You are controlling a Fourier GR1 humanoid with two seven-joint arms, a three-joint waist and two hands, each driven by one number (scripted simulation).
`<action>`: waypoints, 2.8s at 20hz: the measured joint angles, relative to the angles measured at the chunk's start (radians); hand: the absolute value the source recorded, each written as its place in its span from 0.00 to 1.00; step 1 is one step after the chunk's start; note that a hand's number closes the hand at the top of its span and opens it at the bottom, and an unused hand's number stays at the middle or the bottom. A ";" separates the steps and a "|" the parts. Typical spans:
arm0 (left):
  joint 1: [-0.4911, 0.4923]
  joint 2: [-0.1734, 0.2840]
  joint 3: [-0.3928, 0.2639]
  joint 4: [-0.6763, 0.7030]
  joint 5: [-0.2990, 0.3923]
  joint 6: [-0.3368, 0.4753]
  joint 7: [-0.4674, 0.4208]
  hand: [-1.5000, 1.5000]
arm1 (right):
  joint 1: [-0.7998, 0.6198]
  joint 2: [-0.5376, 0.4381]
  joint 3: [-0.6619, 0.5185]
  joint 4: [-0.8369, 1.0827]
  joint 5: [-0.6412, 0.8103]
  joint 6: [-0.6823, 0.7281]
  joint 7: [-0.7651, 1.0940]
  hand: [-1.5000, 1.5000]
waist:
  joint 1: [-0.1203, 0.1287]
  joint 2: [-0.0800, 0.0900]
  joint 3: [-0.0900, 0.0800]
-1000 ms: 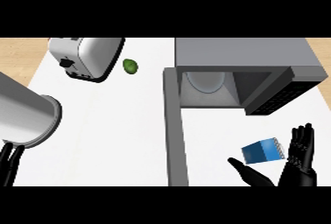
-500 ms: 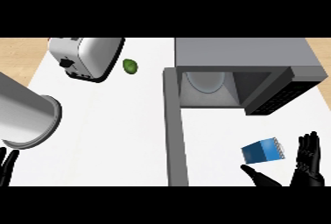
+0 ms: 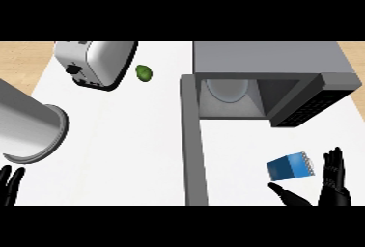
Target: Pick up the milk, place it into the microwave and close the microwave
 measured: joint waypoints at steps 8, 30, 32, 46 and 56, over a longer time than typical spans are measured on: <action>-0.014 0.002 0.024 0.002 0.017 -0.005 0.014 0.00 | -0.078 -0.015 -0.064 0.207 -0.022 0.054 -0.096 0.00 | 0.000 0.000 0.000; 0.009 0.000 0.039 0.012 0.034 -0.028 -0.001 0.00 | -0.323 -0.049 -0.185 0.699 -0.118 0.262 -0.354 1.00 | 0.003 0.001 0.000; 0.013 0.003 0.046 0.015 0.039 -0.035 -0.001 0.00 | -0.350 -0.052 -0.195 0.726 -0.137 0.299 -0.366 1.00 | 0.004 0.001 0.001; 0.024 0.008 0.081 0.029 0.053 -0.062 -0.028 0.00 | -0.358 -0.029 -0.131 0.622 -0.191 0.494 -0.319 1.00 | 0.004 0.000 0.000; 0.006 0.014 0.116 0.059 0.067 -0.079 -0.036 0.00 | -0.445 -0.035 0.010 0.542 -0.134 0.615 -0.183 1.00 | 0.001 -0.001 -0.001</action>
